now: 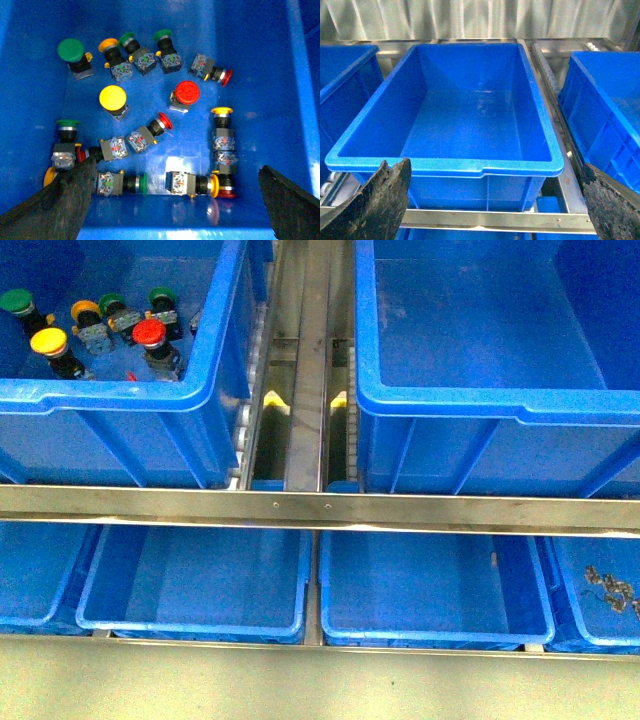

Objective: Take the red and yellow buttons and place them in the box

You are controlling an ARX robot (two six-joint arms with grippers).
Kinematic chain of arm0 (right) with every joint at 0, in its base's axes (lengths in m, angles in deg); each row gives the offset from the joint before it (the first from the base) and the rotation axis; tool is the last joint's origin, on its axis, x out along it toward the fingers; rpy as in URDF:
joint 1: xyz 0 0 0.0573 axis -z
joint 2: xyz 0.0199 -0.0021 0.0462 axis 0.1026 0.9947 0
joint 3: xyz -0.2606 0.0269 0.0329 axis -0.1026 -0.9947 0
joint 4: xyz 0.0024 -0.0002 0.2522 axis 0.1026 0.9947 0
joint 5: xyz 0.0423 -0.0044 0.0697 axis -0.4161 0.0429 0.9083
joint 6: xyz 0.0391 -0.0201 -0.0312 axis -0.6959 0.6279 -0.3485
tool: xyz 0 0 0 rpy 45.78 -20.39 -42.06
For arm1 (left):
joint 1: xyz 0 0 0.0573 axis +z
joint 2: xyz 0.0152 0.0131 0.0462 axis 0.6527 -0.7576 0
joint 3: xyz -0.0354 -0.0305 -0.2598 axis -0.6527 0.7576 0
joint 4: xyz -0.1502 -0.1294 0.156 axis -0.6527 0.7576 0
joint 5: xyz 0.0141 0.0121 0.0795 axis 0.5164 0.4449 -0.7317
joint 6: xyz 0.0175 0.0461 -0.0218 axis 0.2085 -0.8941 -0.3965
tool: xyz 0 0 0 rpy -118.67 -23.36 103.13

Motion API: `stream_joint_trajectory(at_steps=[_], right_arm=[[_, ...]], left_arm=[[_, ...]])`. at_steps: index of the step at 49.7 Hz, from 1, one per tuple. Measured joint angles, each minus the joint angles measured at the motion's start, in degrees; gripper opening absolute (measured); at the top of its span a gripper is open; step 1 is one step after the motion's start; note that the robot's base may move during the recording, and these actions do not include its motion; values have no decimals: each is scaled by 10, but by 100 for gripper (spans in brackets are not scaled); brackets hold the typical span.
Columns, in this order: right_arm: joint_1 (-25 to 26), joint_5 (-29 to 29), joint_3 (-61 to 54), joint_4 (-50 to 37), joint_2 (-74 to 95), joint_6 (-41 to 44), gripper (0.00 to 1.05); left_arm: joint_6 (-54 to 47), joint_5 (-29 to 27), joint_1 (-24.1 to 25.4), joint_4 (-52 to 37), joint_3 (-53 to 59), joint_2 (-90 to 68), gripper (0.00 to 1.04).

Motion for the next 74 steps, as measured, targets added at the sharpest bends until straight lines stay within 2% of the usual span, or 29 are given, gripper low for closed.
stream_joint_trajectory(at_steps=[9,27,74], right_arm=[[0,0,0,0,0,0,98],[0,0,0,0,0,0,98],[0,0,0,0,0,0,98]], left_arm=[[-42,34,1,37,-131,-132,97],[-83,30,-26,120,-365,-344,97],[-80,17,-72,203,-568,-528,97]])
